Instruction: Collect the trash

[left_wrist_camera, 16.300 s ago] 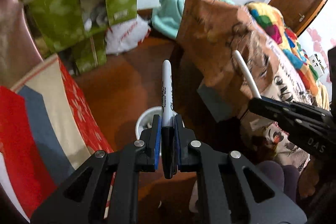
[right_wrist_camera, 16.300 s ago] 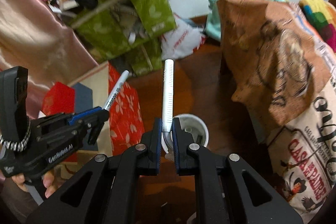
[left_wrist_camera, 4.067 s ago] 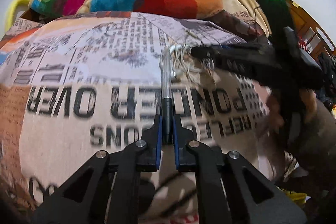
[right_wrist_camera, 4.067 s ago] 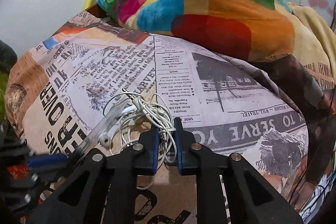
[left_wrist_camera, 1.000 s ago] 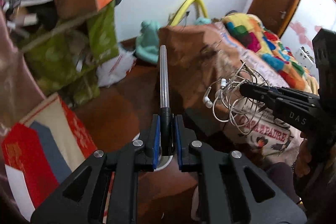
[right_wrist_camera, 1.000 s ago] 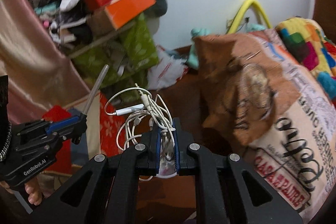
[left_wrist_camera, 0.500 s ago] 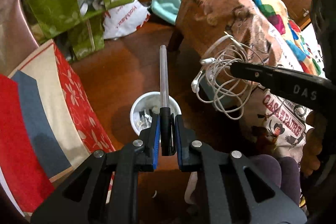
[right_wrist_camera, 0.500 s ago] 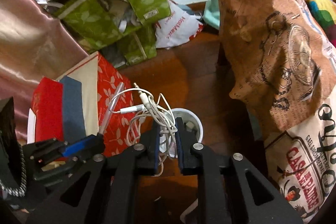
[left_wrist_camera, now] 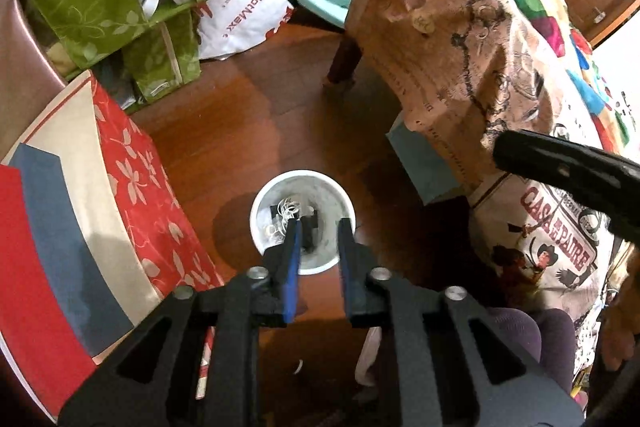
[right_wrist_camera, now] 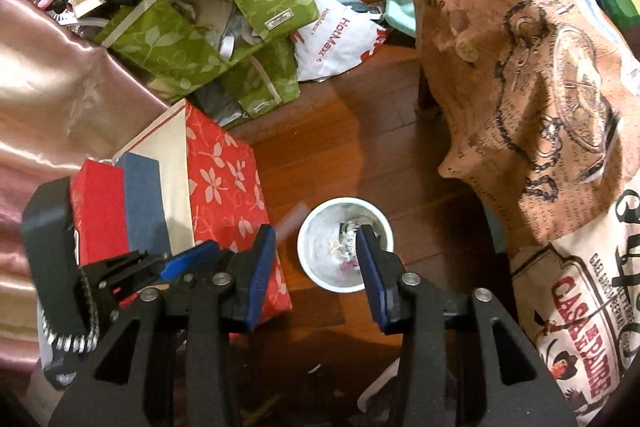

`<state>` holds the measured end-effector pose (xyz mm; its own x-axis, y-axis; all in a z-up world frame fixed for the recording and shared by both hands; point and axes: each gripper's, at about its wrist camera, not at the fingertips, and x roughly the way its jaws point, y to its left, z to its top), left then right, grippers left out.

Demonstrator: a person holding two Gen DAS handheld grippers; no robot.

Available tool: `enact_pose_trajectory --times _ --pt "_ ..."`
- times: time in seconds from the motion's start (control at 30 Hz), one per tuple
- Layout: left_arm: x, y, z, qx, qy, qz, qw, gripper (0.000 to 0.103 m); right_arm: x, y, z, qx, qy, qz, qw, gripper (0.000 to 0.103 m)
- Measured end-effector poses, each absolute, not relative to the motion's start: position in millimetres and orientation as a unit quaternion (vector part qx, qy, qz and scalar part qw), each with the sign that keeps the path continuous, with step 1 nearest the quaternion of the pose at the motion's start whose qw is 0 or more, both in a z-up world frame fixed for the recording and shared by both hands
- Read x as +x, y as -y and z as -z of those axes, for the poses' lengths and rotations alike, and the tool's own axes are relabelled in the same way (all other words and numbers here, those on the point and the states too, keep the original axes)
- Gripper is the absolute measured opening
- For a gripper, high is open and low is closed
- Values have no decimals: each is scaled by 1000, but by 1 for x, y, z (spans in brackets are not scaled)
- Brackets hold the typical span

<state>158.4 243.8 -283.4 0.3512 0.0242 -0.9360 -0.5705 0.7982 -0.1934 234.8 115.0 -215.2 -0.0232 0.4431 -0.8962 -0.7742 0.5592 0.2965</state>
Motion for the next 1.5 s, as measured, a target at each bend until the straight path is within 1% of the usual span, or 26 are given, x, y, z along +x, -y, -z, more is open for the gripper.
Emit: enact_pose_trajectory --times 0.17,0.33,0.53,0.7,0.77,0.93,1.0,1.03,1.1,1.17,1.2,1.23,1.27,1.3,1.33,1.37,1.4,1.43,1.47,1.5 --pt "156 -240 264 -242 -524 -194 793 23 235 -94 200 -143 -543 -440 701 38" --pt "149 -222 210 -212 -482 -185 829 23 231 -59 158 -125 -493 -428 747 38" --pt "131 -186 121 -170 -395 -158 889 23 207 -1 87 -82 -408 -399 817 38" --pt "100 -140 48 -133 -309 -114 935 23 164 51 29 -45 -323 -356 876 38" --pt "84 -118 23 -116 -276 -93 950 23 143 72 11 -39 -289 -328 898 38" --pt "47 -75 -12 -83 -215 -40 972 23 91 111 -16 -15 -224 -282 933 38" --pt "30 -58 -22 -69 -192 -20 979 25 71 123 -23 -6 -201 -258 945 38" --pt "24 -51 -25 -64 -185 -12 981 28 64 127 -26 -1 -194 -251 948 38" --pt "7 -37 -32 -48 -166 0 985 37 49 134 -30 7 -185 -234 954 38" --pt "-7 -29 -35 -36 -151 7 988 50 38 137 -31 12 -179 -217 959 38" --pt "-16 -24 -36 -31 -144 12 989 54 35 140 -31 15 -179 -212 961 39" --pt "-21 -23 -36 -30 -142 14 989 61 32 141 -31 19 -178 -206 962 40" --pt "-26 -21 -36 -27 -139 13 990 67 27 142 -31 23 -175 -197 964 48" --pt "-31 -19 -35 -23 -136 7 990 70 21 145 -31 24 -170 -186 967 61" --pt "-34 -20 -33 -20 -135 2 991 74 19 146 -32 25 -166 -177 970 68" --pt "-37 -20 -31 -19 -134 -1 991 76 15 147 -32 25 -161 -169 972 78" --pt "-40 -22 -29 -22 -136 -1 990 79 10 147 -33 25 -154 -161 975 83" --pt "-42 -23 -28 -25 -138 -1 990 85 8 145 -34 22 -150 -152 977 85" --pt "-44 -25 -26 -28 -139 -4 990 88 3 146 -35 19 -146 -141 979 90" --pt "-46 -27 -25 -30 -137 -8 990 89 0 145 -35 15 -141 -124 982 99"
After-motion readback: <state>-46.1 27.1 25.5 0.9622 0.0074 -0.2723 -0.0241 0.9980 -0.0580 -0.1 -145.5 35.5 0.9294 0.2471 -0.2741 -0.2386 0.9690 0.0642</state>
